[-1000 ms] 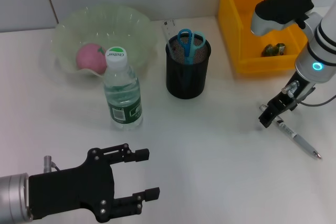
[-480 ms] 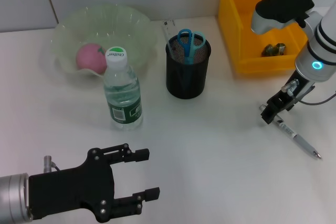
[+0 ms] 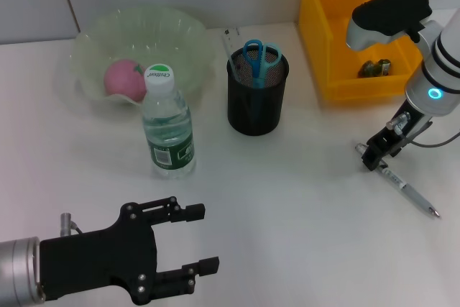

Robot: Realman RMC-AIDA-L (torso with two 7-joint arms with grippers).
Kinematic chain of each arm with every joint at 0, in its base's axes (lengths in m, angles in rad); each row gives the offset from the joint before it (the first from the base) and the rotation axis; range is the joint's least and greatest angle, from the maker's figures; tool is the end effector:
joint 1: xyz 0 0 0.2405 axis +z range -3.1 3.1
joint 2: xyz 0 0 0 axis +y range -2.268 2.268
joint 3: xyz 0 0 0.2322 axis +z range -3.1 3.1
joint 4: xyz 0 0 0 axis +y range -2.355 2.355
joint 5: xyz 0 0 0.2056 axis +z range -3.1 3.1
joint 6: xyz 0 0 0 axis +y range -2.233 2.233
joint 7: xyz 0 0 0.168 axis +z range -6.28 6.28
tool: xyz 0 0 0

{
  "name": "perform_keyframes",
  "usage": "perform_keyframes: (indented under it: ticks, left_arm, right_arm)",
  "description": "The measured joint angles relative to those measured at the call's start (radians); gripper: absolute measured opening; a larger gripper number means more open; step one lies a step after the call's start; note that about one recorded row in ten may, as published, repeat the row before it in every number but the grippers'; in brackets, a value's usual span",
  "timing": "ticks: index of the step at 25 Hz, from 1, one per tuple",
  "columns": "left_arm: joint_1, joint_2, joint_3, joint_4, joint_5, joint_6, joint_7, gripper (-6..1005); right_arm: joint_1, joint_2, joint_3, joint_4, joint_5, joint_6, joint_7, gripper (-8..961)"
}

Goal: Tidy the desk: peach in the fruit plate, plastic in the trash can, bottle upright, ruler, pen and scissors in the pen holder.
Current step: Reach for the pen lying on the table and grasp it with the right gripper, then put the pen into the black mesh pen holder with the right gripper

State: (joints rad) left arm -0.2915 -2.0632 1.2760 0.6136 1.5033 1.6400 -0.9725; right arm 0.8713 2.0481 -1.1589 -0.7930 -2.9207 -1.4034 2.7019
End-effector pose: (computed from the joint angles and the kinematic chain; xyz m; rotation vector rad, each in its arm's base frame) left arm -0.2206 0.2377 -0.0512 -2.8713 -0.1871 -0.9718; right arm 0.2405 0.3839 -0.0051 -2.2353 1.2599 -0.7543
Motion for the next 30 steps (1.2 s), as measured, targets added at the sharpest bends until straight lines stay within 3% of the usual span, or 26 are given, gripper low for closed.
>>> perform_keyframes:
  ticks: [12, 24, 30]
  left_arm:
    - [-0.003, 0.0, -0.001, 0.0, 0.0, 0.004, 0.0, 695]
    - [-0.011, 0.0, -0.001, 0.0, 0.0, 0.007, -0.002, 695]
    - [-0.011, -0.001, -0.001, 0.0, 0.0, 0.014, -0.01, 695]
  right_arm:
    - [0.009, 0.002, 0.0, 0.034, 0.001, 0.017, 0.0, 470]
    - [-0.001, 0.008, 0.006, 0.014, 0.024, 0.027, -0.007, 282]
    - [-0.012, 0.003, 0.072, -0.062, 0.072, -0.022, -0.031, 196]
